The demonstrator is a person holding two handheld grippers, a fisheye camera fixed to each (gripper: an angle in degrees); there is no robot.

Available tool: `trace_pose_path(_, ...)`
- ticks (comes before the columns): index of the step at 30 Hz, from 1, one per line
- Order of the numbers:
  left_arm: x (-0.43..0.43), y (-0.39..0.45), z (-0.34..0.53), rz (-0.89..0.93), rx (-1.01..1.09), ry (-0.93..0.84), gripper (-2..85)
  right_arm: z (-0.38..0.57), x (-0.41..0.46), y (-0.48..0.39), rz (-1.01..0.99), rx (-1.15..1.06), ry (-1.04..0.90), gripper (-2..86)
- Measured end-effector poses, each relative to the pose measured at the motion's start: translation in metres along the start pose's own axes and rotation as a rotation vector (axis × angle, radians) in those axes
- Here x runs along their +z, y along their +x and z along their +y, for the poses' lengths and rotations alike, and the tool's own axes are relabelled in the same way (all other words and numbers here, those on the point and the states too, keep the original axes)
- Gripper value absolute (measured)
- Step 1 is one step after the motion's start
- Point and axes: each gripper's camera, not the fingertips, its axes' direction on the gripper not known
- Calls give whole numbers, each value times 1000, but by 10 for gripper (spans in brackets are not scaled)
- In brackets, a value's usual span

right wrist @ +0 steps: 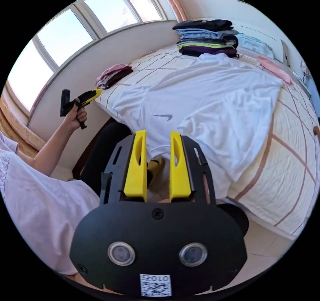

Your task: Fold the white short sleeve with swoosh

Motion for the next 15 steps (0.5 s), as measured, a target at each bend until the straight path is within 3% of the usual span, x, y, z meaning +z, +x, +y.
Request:
trace_pose_path(8,-18,6,26,-22,16,10,-1,50,-57,64,229,402,221,101)
trace_pose_path(15,-7,16,40,6,8,7,-2,21,-22,90,101,511,84,106)
